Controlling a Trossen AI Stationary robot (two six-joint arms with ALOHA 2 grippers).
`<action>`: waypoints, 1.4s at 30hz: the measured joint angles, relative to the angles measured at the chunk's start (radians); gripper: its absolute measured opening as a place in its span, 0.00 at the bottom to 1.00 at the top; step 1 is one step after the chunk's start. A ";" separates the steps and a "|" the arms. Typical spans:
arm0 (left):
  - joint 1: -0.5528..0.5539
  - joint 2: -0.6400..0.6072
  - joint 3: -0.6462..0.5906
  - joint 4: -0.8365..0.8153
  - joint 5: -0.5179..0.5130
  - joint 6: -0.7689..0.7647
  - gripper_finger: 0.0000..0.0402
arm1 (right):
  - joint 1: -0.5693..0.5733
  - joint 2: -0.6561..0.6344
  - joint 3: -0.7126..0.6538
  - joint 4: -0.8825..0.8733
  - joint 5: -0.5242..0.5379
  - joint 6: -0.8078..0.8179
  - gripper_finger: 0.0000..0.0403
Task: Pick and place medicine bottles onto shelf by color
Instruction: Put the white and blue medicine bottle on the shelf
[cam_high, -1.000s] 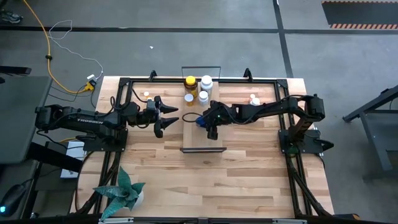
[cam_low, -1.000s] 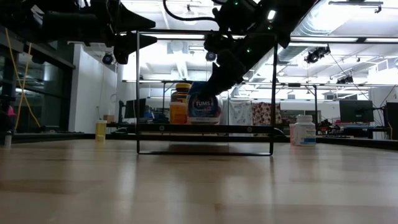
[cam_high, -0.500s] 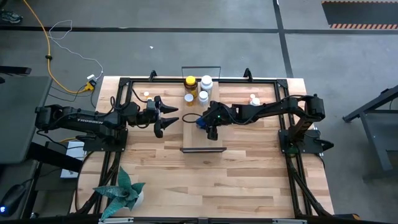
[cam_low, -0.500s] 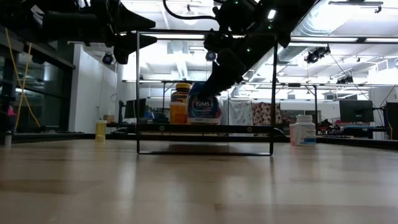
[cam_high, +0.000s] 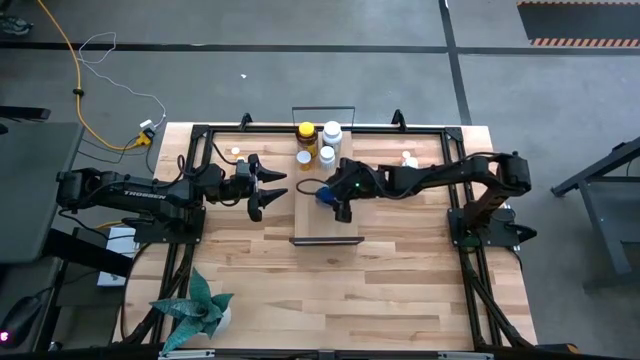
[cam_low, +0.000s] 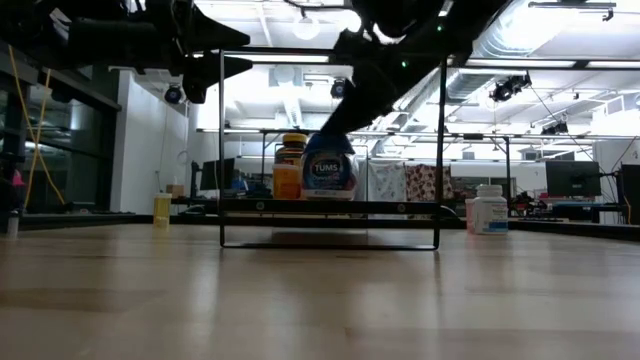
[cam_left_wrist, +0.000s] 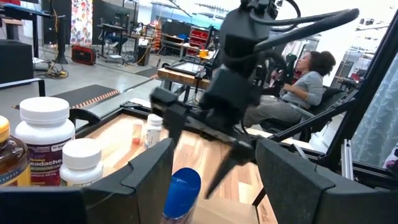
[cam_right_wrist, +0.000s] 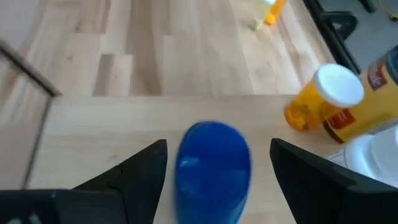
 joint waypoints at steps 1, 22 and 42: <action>0.000 0.000 0.000 0.000 0.000 0.000 0.54 | 0.006 -0.005 0.000 0.008 -0.007 -0.006 0.68; 0.000 0.000 0.000 -0.014 -0.003 0.026 0.54 | -0.075 -0.547 -0.518 0.364 0.246 0.201 0.68; 0.000 0.000 0.000 -0.013 -0.008 0.026 0.54 | -0.122 -0.781 -0.746 0.181 0.727 0.740 0.68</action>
